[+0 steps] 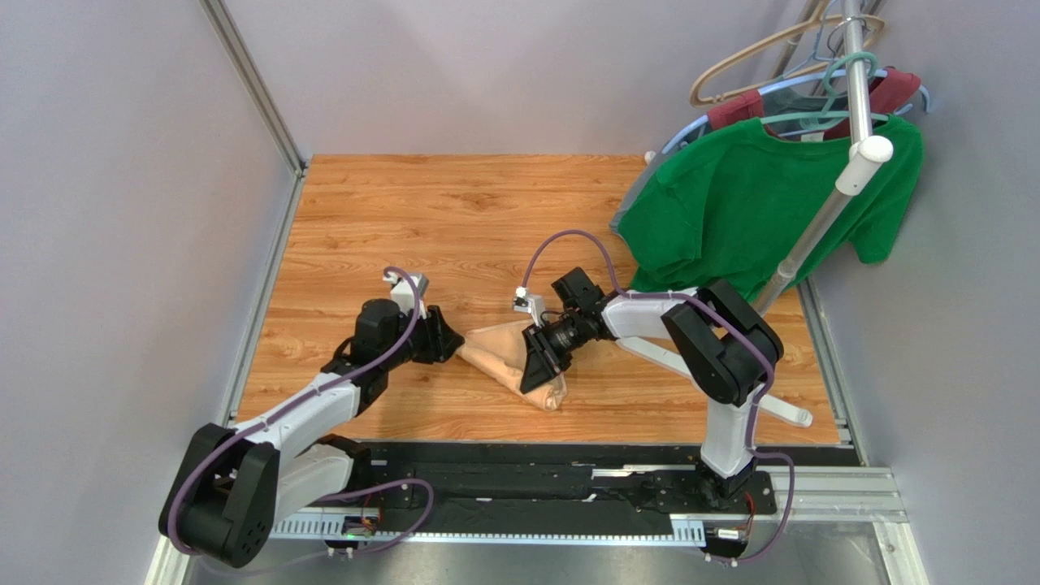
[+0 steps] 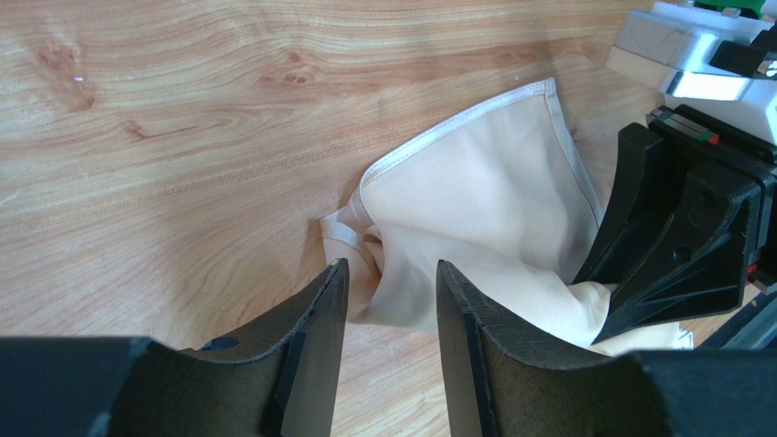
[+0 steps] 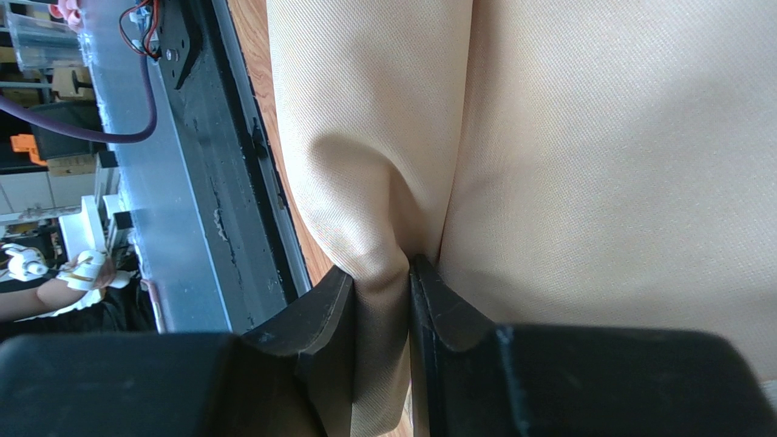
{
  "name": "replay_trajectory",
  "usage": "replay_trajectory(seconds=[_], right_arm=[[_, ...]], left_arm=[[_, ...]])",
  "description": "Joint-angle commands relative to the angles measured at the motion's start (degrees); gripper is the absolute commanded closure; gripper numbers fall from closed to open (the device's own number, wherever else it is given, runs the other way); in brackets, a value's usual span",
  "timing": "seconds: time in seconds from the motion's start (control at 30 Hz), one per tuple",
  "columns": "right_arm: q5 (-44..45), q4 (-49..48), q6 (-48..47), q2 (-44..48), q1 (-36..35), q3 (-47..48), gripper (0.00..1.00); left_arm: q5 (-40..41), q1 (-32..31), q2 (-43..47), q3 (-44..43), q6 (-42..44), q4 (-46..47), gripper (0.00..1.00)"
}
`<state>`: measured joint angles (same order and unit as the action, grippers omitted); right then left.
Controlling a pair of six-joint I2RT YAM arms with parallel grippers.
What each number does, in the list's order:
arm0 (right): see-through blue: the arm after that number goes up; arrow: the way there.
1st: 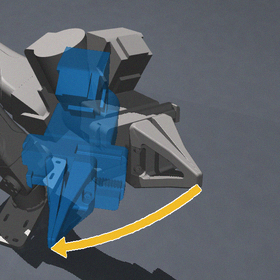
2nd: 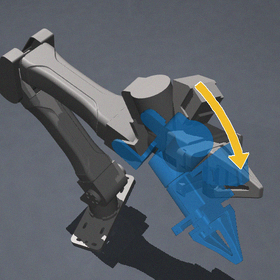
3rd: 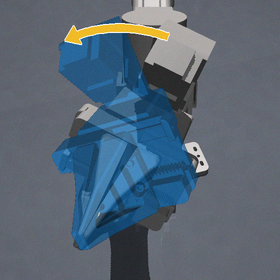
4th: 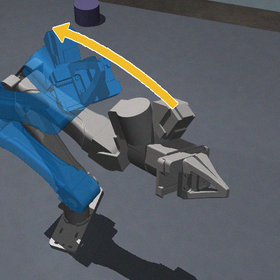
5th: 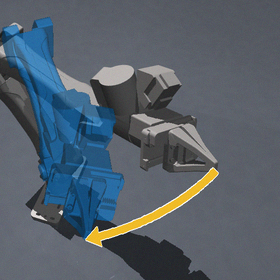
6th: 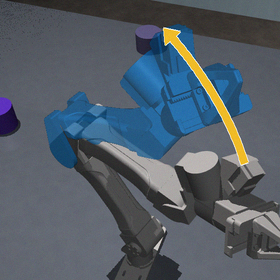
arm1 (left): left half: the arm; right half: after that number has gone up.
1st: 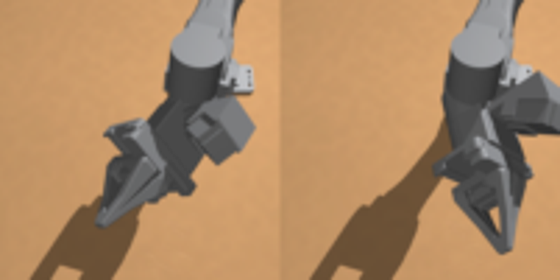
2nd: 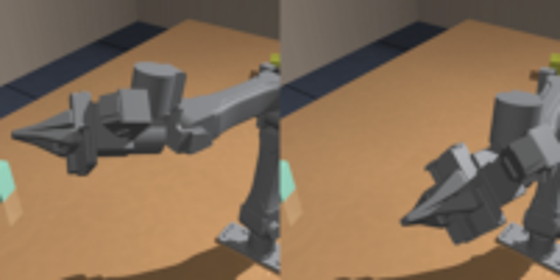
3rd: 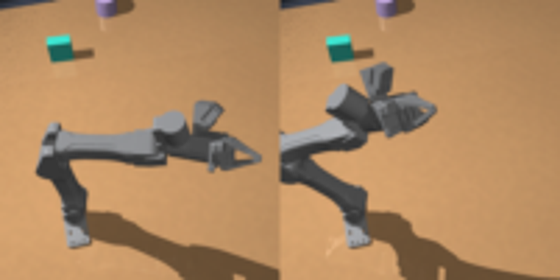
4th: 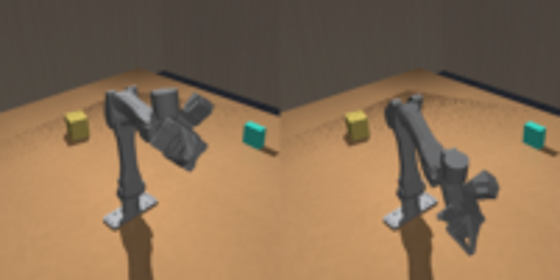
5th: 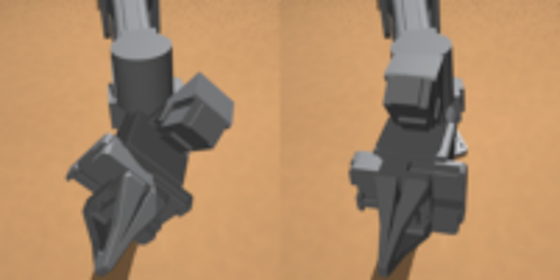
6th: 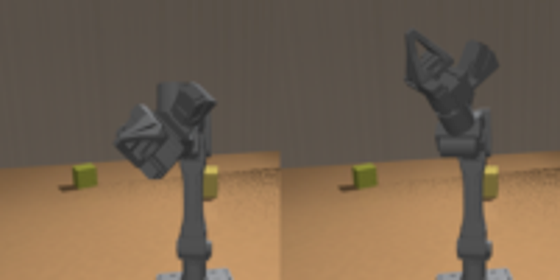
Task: Fold the napkin, place the utensils inside, and roll it up
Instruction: Roll the napkin with the utensil
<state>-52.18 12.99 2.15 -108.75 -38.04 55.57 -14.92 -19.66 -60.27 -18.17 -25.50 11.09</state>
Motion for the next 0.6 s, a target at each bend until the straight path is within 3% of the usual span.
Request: replay_trajectory(seconds=[0.0,0.27,0.3,0.37,0.4,0.57], right_arm=[[10.00,6.52,-2.50,-4.71,-0.19,-2.40,0.88],[10.26,6.43,-2.50,-4.72,0.07,-2.40,0.86],[10.26,6.52,-2.50,-4.63,-0.01,-2.31,0.82],[10.35,6.52,-2.50,-4.19,0.07,-2.22,0.77],[10.52,6.34,-1.11,-3.93,-0.01,-2.22,0.68],[11.40,6.78,-0.22,-0.69,0.07,-1.87,0.51]], left_arm=[[-1.95,0.41,-2.30,-0.46,-0.34,5.42,0.53],[-4.15,0.41,-6.70,-1.77,0.01,7.01,0.78],[-4.68,0.41,-7.40,-1.95,0.01,7.01,0.87],[-5.29,0.41,-8.37,-3.17,0.79,6.23,0.94],[-5.21,0.41,-9.50,-3.97,0.97,5.26,1.00],[-4.68,0.41,-13.29,-10.02,2.46,-3.79,1.00]])
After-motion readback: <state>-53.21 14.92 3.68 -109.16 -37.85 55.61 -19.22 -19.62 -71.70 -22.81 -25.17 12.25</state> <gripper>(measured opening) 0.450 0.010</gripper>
